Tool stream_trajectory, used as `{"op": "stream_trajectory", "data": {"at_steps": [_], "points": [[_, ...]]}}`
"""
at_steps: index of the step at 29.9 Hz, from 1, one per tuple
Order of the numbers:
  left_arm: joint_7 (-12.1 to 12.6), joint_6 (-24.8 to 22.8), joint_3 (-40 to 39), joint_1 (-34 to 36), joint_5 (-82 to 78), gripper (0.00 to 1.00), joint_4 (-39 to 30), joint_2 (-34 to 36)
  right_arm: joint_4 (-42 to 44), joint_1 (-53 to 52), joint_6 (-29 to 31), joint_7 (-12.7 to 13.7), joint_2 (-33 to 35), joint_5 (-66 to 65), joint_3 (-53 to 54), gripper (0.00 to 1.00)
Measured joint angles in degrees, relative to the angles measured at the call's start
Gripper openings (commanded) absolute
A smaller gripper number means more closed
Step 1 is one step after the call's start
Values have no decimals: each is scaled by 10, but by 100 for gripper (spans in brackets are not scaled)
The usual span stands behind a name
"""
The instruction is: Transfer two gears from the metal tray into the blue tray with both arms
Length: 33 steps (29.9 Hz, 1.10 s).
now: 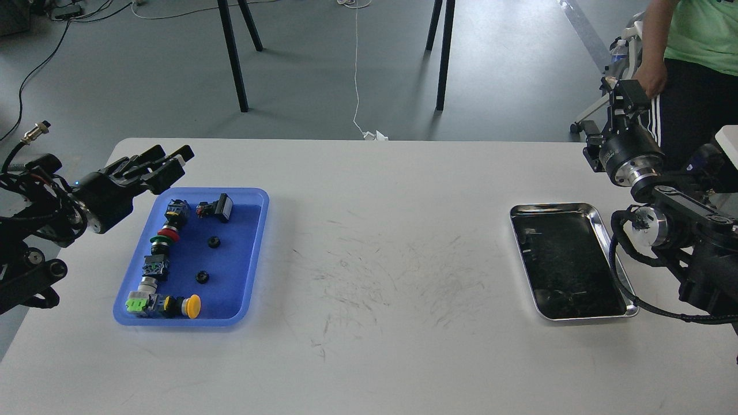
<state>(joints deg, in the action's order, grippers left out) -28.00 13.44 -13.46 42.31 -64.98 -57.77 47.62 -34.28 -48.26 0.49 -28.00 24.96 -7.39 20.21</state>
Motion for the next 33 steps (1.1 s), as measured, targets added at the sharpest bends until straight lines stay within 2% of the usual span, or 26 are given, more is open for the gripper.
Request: {"op": "stream_trajectory", "data": {"at_steps": [6,11,15,20,28,33], "points": [[0,-59,-3,56,188,86,15,-32,-1,-16,0,0,-1,0,3,96],[0,-71,-47,71,287,92,71,-101,-1,-35,-6,0,-7,2,8,97],[0,-93,-79,71,349,93,130,-165,3,-52,-11,0,-17,3,13,97],[0,-112,-95,72,386,93,180,-224,6,-67,-20,0,-36,2,15,97],[0,-185,-99,74,433,96,222,-272,5,-77,-14,0,-55,6,18,97],[0,-231,-94,75,449,98,233,-281,-2,-74,29,21,-57,11,60,98]]}}
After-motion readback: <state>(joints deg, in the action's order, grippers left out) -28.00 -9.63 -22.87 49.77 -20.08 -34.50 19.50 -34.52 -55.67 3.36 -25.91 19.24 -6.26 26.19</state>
